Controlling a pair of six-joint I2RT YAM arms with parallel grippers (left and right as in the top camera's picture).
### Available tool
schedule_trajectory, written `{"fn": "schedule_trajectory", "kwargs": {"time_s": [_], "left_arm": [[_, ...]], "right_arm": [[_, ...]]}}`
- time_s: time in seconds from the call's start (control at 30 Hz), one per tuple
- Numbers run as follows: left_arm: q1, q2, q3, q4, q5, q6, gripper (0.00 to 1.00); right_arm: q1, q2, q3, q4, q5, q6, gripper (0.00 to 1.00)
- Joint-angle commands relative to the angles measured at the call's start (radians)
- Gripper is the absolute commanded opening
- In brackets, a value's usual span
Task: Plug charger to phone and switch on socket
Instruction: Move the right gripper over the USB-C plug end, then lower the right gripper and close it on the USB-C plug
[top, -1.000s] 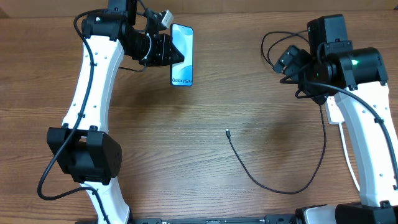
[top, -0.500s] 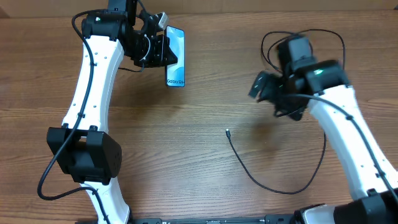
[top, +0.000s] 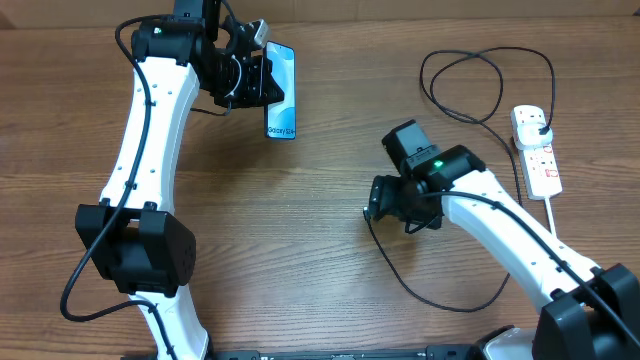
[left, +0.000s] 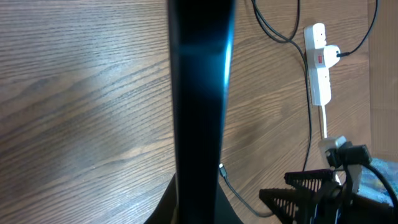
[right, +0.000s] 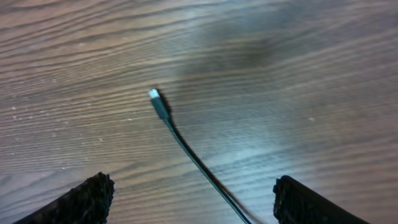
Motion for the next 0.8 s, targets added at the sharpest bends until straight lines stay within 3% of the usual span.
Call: {"fn": "schedule_trajectory", "kwargs": {"time_s": [0.0, 0.17, 0.47, 0.57, 0.77], "left_arm": [[-0.002, -0.003, 0.014, 0.008, 0.013, -0.014, 0.04], [-0.002, -0.003, 0.014, 0.009, 0.013, -0.014, 0.04], [-0.002, -0.003, 0.014, 0.008, 0.013, -0.014, 0.04], [-0.003, -0.003, 0.014, 0.009, 0.013, -0.014, 0.04], [-0.002, -0.003, 0.014, 0.008, 0.013, -0.015, 0.04]], "right_arm": [[0.047, 0.029, -0.006, 0.031, -0.003, -0.055, 0.81], [0.048, 0.148, 0.014, 0.019, -0.086, -0.193, 0.84], [0.037, 0.211, 0.045, 0.038, -0.040, -0.217, 0.85], [0.066, 0.215, 0.040, 0.066, -0.037, -0.292, 0.81], [0.109, 0.217, 0.024, 0.083, 0.056, -0.297, 0.66]]}}
